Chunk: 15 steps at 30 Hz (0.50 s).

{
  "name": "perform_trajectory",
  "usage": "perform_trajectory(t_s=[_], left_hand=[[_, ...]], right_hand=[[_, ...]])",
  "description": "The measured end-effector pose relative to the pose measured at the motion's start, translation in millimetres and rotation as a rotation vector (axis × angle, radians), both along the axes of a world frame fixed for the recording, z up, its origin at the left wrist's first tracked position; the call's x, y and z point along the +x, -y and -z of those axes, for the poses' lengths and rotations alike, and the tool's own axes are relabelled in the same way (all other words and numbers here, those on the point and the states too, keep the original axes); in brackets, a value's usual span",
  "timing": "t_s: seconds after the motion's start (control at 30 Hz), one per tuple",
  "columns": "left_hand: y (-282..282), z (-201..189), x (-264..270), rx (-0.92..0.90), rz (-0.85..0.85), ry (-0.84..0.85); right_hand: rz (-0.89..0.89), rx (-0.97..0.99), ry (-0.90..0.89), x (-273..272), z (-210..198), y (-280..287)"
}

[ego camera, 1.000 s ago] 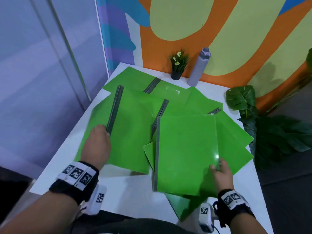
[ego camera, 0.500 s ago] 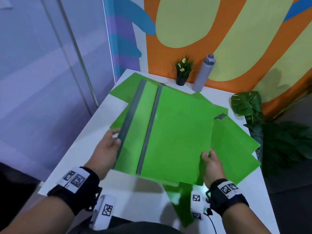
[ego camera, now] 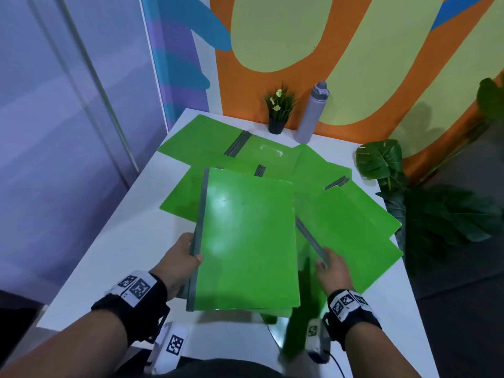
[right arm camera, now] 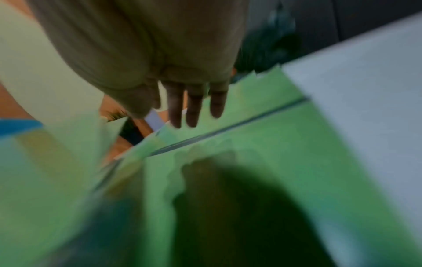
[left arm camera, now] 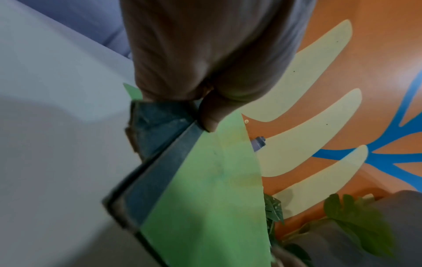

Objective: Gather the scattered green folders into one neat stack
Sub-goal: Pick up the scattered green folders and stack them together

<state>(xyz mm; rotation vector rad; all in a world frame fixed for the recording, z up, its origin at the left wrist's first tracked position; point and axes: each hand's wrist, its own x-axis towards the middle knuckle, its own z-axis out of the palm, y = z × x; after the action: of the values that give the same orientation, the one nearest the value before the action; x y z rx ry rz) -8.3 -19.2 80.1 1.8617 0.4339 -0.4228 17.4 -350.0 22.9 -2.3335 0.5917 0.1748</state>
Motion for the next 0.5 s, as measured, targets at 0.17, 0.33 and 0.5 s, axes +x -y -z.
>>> perform_trajectory(t_s=[0.17,0.33,0.5], left_hand=[[-10.9,11.5,-4.2,0.020,-0.076,-0.068],[-14.3,24.4,-10.6,0.000,-0.099,-0.102],[-12.8,23.0,-4.8,-0.049,-0.199,-0.037]], right_hand=[[0.432,-0.156,-0.331,-19.9,35.5,49.4],[0.459,0.193,-0.191,-17.9,42.4,51.6],[0.249,-0.204,-0.061,-3.3,8.3,38.5]])
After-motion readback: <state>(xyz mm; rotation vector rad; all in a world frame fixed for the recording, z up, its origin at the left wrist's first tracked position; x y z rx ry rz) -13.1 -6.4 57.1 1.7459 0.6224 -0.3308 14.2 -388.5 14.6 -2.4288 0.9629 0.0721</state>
